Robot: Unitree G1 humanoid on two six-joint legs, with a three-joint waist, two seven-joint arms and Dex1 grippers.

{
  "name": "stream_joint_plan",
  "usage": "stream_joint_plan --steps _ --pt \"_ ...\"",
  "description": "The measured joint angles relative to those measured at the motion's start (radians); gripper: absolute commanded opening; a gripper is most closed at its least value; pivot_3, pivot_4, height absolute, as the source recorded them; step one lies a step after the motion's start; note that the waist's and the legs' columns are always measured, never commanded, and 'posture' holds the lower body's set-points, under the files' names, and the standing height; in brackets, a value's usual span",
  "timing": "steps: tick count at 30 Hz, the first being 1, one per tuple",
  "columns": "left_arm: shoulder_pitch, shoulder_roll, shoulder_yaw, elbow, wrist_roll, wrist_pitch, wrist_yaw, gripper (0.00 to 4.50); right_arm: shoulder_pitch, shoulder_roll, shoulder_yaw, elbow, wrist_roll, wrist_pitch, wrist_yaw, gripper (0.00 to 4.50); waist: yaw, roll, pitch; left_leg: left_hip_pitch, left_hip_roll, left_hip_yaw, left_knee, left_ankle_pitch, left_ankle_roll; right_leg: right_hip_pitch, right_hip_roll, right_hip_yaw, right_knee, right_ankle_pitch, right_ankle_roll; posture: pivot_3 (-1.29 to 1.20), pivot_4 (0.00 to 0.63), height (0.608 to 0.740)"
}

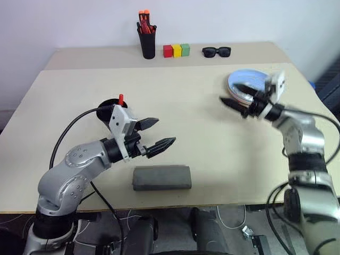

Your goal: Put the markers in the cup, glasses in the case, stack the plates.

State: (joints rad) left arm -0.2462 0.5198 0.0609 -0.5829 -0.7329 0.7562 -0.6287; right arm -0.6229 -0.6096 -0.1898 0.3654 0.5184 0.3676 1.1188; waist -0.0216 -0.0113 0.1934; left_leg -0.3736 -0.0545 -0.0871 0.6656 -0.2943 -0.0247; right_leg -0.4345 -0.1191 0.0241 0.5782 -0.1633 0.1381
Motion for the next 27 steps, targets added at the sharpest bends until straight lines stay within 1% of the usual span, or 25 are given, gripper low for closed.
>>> stream_joint_plan --steps 2,4,6,8,10,13,16,21,27 --pt "0.033 0.037 0.014 0.001 -0.031 -0.021 -0.071 4.5 0.114 -0.066 -0.004 -0.207 0.126 0.152 0.074 4.48 0.006 0.001 0.0 0.001 0.0 0.0 0.0 0.0 0.0 0.0 0.0 0.0 0.001 0.0 0.0 0.0 0.15 0.74" --pt "0.044 0.06 0.037 0.035 -0.058 -0.029 -0.132 4.5 0.149 -0.125 -0.024 -0.329 0.208 0.247 0.103 4.48 0.004 0.002 0.0 0.003 0.001 0.001 0.0 0.0 0.0 0.001 0.001 0.0 0.001 -0.002 -0.003 0.0 0.15 0.74" --pt "0.052 0.074 0.055 0.061 -0.084 -0.045 -0.183 4.5 0.179 -0.147 -0.045 -0.426 0.242 0.283 0.091 4.48 0.004 0.0 -0.001 0.004 0.002 0.001 0.0 0.0 0.0 0.003 0.002 0.0 0.001 -0.002 -0.004 0.0 0.15 0.74" --pt "0.078 0.101 0.104 0.093 -0.1 -0.071 -0.236 4.5 0.248 -0.137 -0.037 -0.568 0.255 0.277 0.078 4.48 0.004 0.0 -0.001 0.005 0.004 0.001 0.0 0.0 0.0 0.003 0.004 0.0 0.002 -0.003 -0.005 0.0 0.15 0.74" --pt "0.097 0.113 0.141 0.113 -0.104 -0.106 -0.277 4.5 0.278 -0.123 -0.024 -0.631 0.267 0.275 0.061 4.48 0.006 0.0 -0.001 0.004 0.003 0.002 0.0 0.0 0.0 0.003 0.003 0.0 0.002 -0.003 -0.005 0.0 0.15 0.74" --pt "0.158 0.151 0.176 0.147 -0.103 -0.158 -0.355 4.5 0.309 -0.132 -0.024 -0.704 0.274 0.269 0.051 4.48 0.008 0.0 -0.001 0.004 0.003 0.002 0.0 0.0 0.0 0.003 0.002 0.0 0.001 -0.003 -0.005 0.0 0.15 0.74" --pt "0.168 0.162 0.189 0.206 -0.073 -0.214 -0.406 4.5 0.328 -0.159 -0.023 -0.712 0.272 0.262 0.062 4.48 0.016 0.0 -0.001 0.003 0.002 0.002 0.002 0.0 0.0 0.003 0.002 0.0 0.0 -0.003 -0.005 0.0 0.15 0.74" --pt "0.146 0.169 0.191 0.314 -0.019 -0.304 -0.461 4.5 0.373 -0.195 -0.03 -0.717 0.271 0.254 0.061 4.48 0.012 -0.001 -0.001 0.003 0.002 0.002 0.001 0.0 0.0 0.002 0.002 0.0 0.0 -0.003 -0.005 0.0 0.15 0.74" --pt "0.07 0.164 0.179 0.352 -0.009 -0.315 -0.481 4.5 0.414 -0.224 -0.088 -0.731 0.273 0.253 0.043 4.48 0.012 -0.001 -0.001 0.002 0.002 0.002 0.001 0.0 0.0 0.002 0.002 0.0 0.0 -0.003 -0.005 0.0 0.15 0.74"
